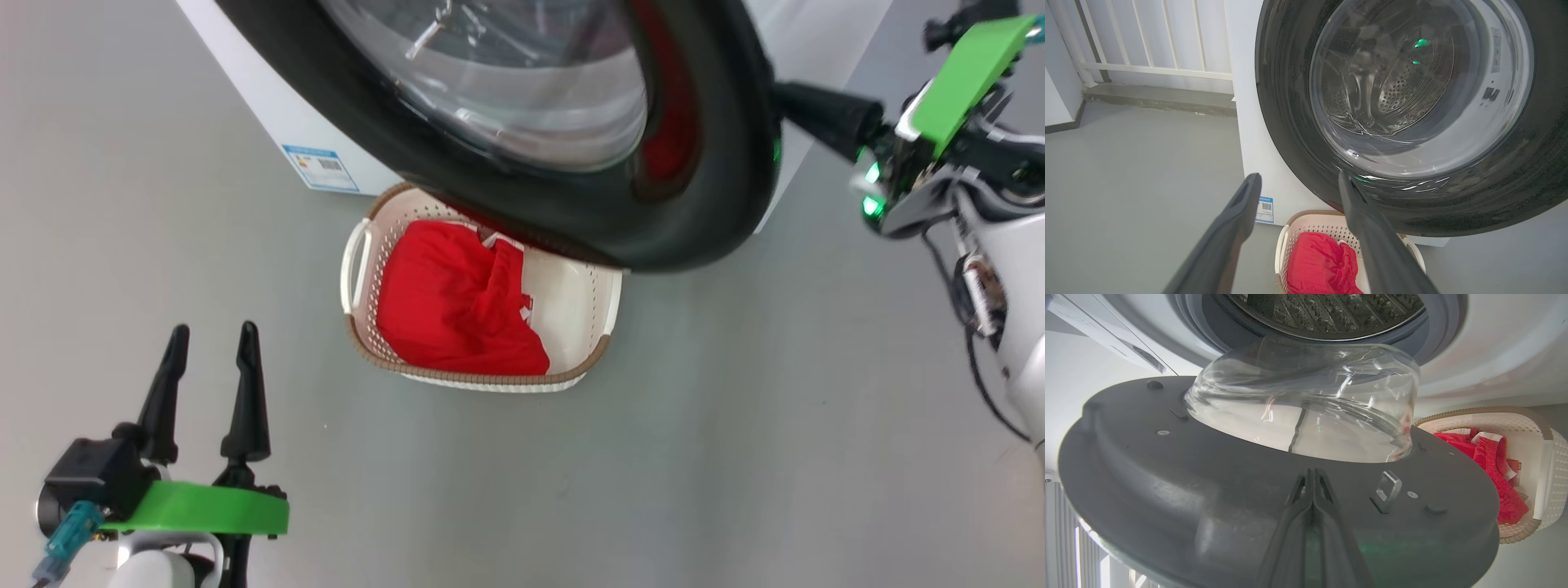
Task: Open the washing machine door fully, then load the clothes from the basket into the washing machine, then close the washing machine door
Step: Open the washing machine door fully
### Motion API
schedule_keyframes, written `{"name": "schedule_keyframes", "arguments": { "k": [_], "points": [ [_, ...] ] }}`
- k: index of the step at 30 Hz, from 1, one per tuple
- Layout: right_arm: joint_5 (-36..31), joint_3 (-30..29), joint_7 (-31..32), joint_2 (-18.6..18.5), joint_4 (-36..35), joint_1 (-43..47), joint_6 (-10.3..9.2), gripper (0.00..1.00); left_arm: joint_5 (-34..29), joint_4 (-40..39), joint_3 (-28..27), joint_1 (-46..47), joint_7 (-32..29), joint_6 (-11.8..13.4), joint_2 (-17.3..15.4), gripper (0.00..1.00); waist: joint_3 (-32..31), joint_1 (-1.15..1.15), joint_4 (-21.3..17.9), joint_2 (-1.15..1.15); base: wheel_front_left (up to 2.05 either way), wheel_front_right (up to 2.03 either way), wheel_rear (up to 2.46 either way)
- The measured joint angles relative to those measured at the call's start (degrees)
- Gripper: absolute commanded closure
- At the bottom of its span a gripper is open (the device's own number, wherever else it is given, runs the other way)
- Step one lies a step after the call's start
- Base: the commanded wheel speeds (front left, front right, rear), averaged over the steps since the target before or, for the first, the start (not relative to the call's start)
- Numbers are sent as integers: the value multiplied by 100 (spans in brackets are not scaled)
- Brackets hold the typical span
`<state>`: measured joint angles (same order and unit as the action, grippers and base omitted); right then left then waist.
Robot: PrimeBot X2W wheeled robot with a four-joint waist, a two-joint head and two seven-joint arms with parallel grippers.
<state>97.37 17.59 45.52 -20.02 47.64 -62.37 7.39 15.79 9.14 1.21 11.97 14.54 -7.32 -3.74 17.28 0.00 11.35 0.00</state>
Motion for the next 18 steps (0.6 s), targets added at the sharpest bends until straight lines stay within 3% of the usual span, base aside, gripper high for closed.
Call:
{"name": "schedule_keyframes", "arguments": {
  "k": [18],
  "points": [
    [65, 194, 290, 265, -886, 1105, 0, 100, -20, 49, -91, -354, 0, 0, -10, 0, -560, 0, 233, 0, 0, 0, 0]
  ]
}}
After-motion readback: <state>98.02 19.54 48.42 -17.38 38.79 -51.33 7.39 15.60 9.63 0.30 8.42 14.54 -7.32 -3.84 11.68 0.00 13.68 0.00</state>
